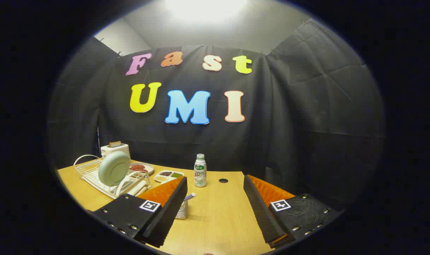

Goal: Take the plate from the dish rack, then take the spoon from the basket and place it into the plate.

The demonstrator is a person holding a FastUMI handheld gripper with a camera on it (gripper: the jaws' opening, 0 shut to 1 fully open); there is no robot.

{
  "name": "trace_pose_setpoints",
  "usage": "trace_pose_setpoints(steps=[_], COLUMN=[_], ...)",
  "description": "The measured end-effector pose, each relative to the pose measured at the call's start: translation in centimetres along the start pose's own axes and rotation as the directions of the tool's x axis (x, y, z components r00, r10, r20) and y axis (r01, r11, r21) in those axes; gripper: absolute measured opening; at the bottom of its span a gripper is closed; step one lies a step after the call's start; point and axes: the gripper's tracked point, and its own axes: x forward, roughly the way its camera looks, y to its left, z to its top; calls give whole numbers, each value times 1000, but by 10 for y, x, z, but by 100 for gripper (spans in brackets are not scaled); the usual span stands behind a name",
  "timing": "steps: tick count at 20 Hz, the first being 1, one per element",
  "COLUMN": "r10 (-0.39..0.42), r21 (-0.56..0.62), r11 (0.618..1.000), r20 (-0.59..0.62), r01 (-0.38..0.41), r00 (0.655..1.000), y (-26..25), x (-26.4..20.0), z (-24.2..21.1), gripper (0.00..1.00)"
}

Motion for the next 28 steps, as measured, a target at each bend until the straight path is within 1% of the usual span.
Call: trace_pose_setpoints(steps=[3,6,11,15,19,21,25,28], r10=[50,101,129,160,172,178,163,141], r21=[-9,-31,-18,-17,-4,18,77,108], r11=[999,994,991,987,985,984,985,987], r20=[-25,-8,-7,-12,-27,-55,-169,-260], r01=[-50,-101,-129,-160,-172,-177,-152,-117], r00=[998,995,992,987,985,983,972,955], y=[36,80,154,217,264,286,320,338], x=[-23,-32,-25,-8,18,36,77,107], z=[22,49,79,96,96,88,53,22], gripper=[97,98,98,98,98,98,98,97])
